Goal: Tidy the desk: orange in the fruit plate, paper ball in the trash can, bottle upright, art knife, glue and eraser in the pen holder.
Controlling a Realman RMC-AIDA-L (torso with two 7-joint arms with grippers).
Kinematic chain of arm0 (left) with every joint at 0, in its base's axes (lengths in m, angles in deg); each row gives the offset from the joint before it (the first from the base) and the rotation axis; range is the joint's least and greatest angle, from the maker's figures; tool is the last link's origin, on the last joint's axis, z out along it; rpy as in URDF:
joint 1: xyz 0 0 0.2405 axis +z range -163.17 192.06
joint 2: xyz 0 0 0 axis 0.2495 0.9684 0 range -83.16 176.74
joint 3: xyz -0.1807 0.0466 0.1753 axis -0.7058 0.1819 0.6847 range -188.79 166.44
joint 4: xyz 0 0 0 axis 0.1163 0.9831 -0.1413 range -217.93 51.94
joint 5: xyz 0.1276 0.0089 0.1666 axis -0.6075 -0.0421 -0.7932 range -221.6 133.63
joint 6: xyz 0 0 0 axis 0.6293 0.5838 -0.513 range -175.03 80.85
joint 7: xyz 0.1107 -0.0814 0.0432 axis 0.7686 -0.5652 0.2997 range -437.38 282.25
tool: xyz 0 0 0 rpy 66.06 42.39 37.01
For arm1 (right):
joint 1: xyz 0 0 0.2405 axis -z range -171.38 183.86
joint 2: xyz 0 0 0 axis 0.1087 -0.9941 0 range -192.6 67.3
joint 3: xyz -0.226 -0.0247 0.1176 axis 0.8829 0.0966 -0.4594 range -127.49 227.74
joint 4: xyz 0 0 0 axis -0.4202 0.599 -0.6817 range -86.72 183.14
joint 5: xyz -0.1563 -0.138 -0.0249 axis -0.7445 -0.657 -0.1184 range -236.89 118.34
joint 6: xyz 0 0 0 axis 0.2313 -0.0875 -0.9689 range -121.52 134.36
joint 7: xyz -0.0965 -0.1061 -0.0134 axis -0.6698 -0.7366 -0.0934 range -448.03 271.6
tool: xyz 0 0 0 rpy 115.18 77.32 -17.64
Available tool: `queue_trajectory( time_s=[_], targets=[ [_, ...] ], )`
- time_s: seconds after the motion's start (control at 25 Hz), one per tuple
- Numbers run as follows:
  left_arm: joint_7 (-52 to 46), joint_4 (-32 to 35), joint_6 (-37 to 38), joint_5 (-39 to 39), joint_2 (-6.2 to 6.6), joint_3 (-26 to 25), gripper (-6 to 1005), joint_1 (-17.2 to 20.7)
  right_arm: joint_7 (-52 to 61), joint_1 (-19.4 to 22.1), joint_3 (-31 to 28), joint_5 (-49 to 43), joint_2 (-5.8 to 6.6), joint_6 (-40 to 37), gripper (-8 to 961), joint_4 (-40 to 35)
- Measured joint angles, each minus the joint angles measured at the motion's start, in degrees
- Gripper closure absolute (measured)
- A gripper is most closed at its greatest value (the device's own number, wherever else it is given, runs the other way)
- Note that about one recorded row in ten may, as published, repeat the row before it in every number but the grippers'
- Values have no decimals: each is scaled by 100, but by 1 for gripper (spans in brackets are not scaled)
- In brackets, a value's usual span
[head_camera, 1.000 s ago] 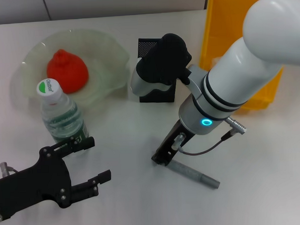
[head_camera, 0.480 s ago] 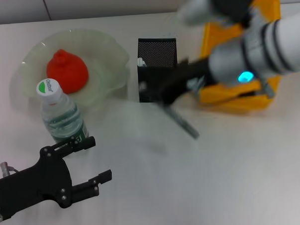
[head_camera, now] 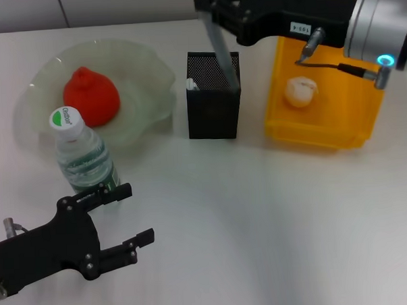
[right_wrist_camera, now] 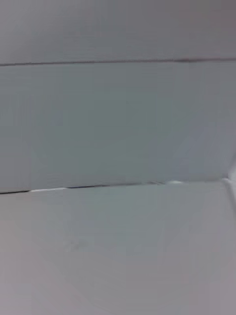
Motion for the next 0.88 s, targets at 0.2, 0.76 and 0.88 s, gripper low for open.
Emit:
queue_trajectory(
  time_s=[0.2,0.76,0.88],
  targets=[
    [37,-15,-8,13,0,0,216,-9,-2602,-505,7,2104,16,7,817,1828],
    [40,-15,-19,-2,-9,-1,216,-10,-4298,-1963,-49,3393,9,-401,791,4540],
    [40,-16,-19,-13,-9,0,216,-1,-4304,-1983,-51,3403,4,-400,781,4598]
  ],
)
